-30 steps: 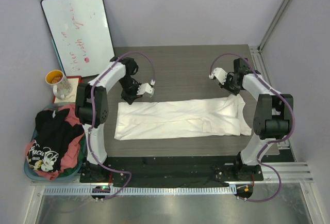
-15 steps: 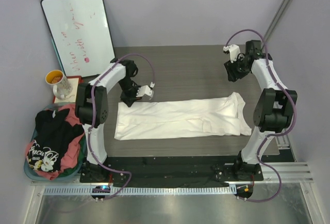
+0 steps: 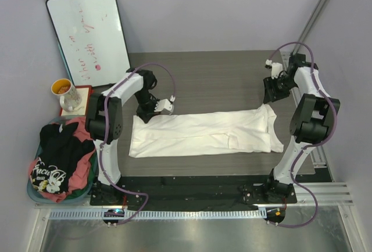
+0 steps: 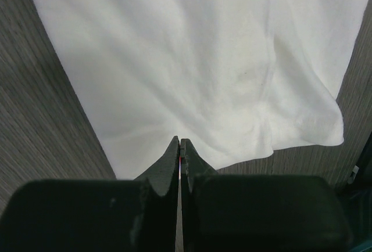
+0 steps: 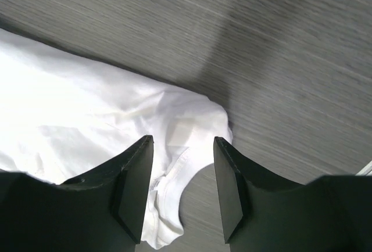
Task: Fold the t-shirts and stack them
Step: Fold the other side of the tshirt into a rectangle
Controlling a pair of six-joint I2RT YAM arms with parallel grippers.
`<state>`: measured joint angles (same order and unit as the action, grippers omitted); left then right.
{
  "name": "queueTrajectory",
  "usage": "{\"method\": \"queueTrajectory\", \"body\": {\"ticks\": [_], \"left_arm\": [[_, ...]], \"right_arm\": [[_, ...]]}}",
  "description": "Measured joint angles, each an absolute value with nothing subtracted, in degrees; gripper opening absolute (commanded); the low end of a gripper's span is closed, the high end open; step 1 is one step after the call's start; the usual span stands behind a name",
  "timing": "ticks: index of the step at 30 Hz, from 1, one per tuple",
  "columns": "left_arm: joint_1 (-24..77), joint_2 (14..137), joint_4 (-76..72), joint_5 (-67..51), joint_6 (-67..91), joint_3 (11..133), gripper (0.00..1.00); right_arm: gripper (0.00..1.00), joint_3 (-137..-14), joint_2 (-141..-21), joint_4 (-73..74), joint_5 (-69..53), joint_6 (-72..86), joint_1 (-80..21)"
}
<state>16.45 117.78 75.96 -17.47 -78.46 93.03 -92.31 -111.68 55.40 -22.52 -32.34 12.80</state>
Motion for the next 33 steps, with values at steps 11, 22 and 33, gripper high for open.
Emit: {"method": "queueTrajectory", "body": {"ticks": [11, 22, 33], "left_arm": [[17.74, 117.78, 75.35, -16.19, -77.17, 91.2, 0.0], [18.33, 117.78, 71.09, -14.24, -74.15, 88.23, 0.05], [19.62, 117.45, 68.23, -10.96, -69.41, 85.17, 0.0]], "right_arm": [[0.46, -91.92, -111.48, 58.46, -26.26, -32.34, 13.87], [0.41, -92.05, -113.84, 58.35, -28.03, -32.38, 13.85], [0.27, -92.49, -116.42, 58.35, -28.73, -32.51, 13.85]]}}
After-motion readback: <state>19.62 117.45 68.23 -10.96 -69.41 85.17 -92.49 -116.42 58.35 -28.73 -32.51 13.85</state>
